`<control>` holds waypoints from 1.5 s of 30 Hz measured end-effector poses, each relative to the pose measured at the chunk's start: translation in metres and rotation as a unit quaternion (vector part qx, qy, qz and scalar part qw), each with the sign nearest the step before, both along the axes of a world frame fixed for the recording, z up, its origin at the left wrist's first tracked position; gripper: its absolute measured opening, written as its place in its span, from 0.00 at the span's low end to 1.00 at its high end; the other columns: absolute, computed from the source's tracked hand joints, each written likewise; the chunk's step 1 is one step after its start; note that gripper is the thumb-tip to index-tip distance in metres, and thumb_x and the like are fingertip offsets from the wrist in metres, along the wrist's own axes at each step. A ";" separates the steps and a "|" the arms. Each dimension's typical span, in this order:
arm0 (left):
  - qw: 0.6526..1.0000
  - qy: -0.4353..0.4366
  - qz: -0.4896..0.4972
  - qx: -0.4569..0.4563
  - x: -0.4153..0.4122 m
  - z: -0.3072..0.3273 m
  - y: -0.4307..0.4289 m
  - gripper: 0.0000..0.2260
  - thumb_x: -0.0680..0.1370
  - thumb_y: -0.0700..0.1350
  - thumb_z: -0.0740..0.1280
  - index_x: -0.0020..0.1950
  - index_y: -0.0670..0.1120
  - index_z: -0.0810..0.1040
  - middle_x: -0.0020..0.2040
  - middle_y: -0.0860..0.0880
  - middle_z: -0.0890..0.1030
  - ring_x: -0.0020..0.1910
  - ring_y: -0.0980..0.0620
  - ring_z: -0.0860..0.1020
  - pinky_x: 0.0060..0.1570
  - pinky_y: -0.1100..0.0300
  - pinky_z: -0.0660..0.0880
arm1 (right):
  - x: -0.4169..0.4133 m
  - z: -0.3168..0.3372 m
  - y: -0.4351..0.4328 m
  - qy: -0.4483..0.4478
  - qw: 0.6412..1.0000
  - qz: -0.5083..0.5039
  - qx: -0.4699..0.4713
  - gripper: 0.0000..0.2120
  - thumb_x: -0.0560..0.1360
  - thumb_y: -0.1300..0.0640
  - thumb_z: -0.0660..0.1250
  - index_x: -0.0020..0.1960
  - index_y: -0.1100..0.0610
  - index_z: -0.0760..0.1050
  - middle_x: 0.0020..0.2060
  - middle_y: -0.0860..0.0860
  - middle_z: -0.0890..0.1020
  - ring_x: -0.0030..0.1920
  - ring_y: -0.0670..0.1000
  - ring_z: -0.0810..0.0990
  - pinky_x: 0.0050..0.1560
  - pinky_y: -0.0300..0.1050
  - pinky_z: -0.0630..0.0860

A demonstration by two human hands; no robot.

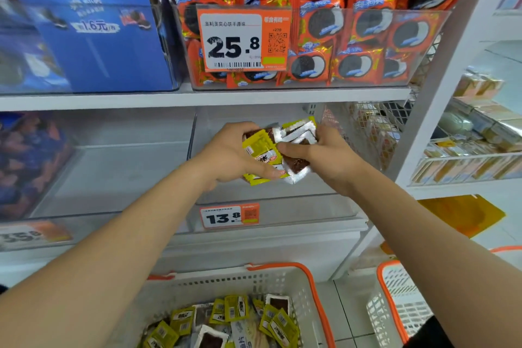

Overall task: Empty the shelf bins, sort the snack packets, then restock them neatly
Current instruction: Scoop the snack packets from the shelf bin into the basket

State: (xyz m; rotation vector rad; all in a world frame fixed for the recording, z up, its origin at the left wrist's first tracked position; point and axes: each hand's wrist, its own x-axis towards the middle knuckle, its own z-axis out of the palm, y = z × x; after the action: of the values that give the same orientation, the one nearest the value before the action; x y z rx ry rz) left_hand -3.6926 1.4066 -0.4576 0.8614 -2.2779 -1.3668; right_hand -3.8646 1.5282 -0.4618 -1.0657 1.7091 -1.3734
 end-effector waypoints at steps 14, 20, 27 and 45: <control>0.967 -0.191 -0.165 0.018 0.153 -0.058 0.092 0.32 0.64 0.60 0.85 0.62 0.62 0.74 0.55 0.60 0.82 0.49 0.62 0.82 0.50 0.55 0.82 | 0.135 -0.055 0.080 0.044 0.956 0.225 0.184 0.23 0.71 0.53 0.82 0.61 0.55 0.79 0.56 0.54 0.85 0.59 0.52 0.84 0.66 0.60 0.78; 0.906 -0.334 -0.252 -0.060 0.179 -0.129 0.081 0.47 0.64 0.67 0.80 0.78 0.59 0.63 0.73 0.60 0.72 0.68 0.55 0.75 0.66 0.52 0.75 | 0.151 -0.100 0.071 0.075 0.864 0.346 0.358 0.34 0.75 0.34 0.73 0.76 0.46 0.69 0.72 0.47 0.76 0.71 0.49 0.76 0.73 0.55 0.73; 0.881 -0.391 -0.207 -0.167 0.187 -0.165 0.090 0.06 0.80 0.48 0.67 0.53 0.47 0.79 0.49 0.48 0.82 0.48 0.44 0.80 0.48 0.47 0.80 | 0.142 -0.140 0.074 0.296 0.861 0.191 0.365 0.17 0.81 0.45 0.66 0.67 0.50 0.79 0.57 0.43 0.80 0.53 0.49 0.81 0.58 0.49 0.79; 0.967 -0.241 -0.077 -0.039 0.241 -0.230 0.201 0.06 0.83 0.49 0.65 0.46 0.52 0.76 0.40 0.54 0.80 0.38 0.51 0.79 0.39 0.51 0.76 | 0.175 -0.231 0.219 0.317 0.833 -0.126 0.435 0.15 0.75 0.67 0.69 0.58 0.63 0.68 0.42 0.53 0.72 0.42 0.60 0.76 0.39 0.48 0.69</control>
State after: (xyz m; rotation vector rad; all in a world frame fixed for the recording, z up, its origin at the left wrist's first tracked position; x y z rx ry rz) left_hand -3.4512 1.6075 -0.6875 1.1066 -2.7952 -1.2185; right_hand -3.6893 1.7476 -0.6931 -0.7775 2.6391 -0.1909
